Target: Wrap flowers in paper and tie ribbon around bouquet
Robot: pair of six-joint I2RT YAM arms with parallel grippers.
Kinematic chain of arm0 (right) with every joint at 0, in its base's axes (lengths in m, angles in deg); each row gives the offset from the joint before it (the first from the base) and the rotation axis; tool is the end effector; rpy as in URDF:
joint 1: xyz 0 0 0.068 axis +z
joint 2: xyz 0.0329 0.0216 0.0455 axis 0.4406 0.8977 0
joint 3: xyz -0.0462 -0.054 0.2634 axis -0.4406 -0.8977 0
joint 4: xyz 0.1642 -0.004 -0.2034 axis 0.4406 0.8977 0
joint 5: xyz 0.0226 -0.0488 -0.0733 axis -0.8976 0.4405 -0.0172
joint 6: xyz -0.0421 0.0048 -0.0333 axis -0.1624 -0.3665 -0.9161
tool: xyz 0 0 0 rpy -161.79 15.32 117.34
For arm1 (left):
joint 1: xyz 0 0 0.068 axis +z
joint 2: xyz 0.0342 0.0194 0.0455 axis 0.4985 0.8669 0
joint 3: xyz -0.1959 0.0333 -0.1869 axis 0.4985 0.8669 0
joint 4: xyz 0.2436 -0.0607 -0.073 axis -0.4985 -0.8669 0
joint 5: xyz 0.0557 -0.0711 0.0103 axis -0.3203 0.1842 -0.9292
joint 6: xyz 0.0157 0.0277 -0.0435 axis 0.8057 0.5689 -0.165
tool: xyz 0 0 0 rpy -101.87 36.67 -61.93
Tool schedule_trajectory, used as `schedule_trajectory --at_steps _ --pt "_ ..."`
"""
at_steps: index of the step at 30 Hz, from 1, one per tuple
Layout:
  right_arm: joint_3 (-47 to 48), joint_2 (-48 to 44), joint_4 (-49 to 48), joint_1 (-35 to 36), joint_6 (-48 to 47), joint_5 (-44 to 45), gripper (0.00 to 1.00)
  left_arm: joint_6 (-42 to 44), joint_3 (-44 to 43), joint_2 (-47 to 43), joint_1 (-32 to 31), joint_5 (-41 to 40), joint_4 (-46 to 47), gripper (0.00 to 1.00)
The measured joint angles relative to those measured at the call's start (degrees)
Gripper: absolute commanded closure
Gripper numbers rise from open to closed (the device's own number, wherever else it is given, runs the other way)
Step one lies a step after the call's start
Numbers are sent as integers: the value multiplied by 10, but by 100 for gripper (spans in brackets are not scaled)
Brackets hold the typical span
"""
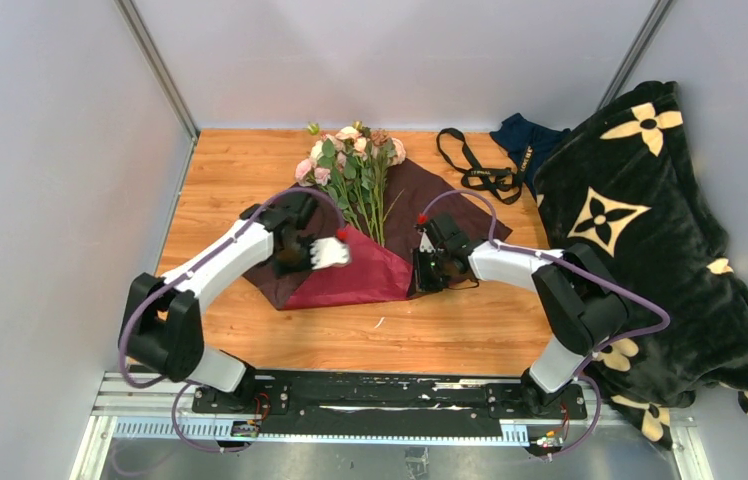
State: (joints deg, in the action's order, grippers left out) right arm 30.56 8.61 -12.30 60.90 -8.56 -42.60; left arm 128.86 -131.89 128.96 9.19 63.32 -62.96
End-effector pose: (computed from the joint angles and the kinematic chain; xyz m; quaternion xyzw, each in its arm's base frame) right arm 0.2551 0.1911 0.1558 -0.0871 0.9373 0.2930 0.1673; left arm 0.2362 -0.0892 0.2070 0.6225 0.7793 0.0236 0.0683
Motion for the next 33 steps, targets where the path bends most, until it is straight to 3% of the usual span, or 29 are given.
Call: schedule_trajectory --at_steps 4,6,14,21,25,28,33 --pt "0 -1 2 0 0 0 100 -73 -103 -12 -147 81 26 90" --pt "0 -1 3 0 2 1 100 -111 -125 10 -189 122 58 89" --pt "-12 -21 14 -2 21 25 100 -207 -103 166 -191 99 217 87" --pt "-59 -84 26 -35 54 68 100 -213 -102 196 -192 89 239 88" --pt "-111 -150 37 -93 76 88 100 -210 -102 197 -192 85 243 87" --pt "-146 -192 61 -130 85 104 87 -210 -102 198 -192 85 245 87" --pt "-153 -266 106 -108 110 131 42 -212 -103 199 -192 91 249 86"
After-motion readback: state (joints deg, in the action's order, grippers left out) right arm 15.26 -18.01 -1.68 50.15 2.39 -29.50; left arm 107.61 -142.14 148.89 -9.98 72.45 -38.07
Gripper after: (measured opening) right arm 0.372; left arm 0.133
